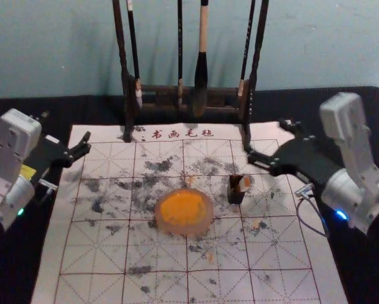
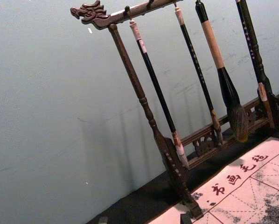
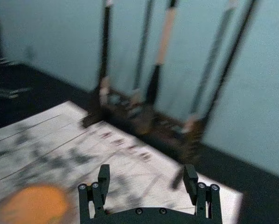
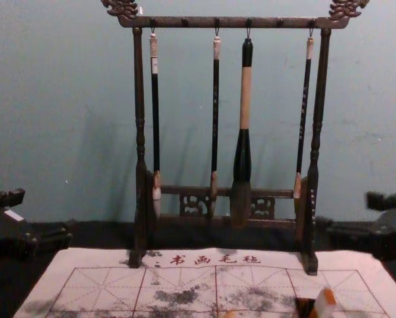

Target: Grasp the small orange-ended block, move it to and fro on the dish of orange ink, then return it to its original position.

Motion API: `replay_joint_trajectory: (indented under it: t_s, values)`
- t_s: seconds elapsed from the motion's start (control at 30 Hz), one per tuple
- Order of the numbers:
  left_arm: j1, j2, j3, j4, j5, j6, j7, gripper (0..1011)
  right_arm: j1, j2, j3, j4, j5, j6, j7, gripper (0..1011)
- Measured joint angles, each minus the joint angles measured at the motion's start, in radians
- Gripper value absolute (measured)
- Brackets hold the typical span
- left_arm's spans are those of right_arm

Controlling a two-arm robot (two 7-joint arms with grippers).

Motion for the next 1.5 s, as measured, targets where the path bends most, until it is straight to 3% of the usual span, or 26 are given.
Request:
replay_joint_trajectory:
  t_s: [0.07, 0.2, 0.5, 1.5]
  values:
    - [0.000, 0.000, 0.000, 0.000, 0.000, 0.000, 0.000, 1001, -0.028, -0.021, 0.017, 0.023, -0.034, -0.078, -0.050, 1003]
    - [0.000, 0.000, 0.000, 0.000, 0.000, 0.000, 0.000, 1001, -0.066, -0.054, 0.044, 0.069, -0.066, -0.153, -0.113, 1003]
    - [0.000, 0.000, 0.000, 0.000, 0.000, 0.000, 0.000, 1001, -0.100, -0.096, 0.069, 0.139, -0.105, -0.227, -0.149, 1003]
    - [0.000, 0.000, 0.000, 0.000, 0.000, 0.000, 0.000, 1001, -0.099, -0.092, 0.067, 0.133, -0.101, -0.219, -0.147, 1003]
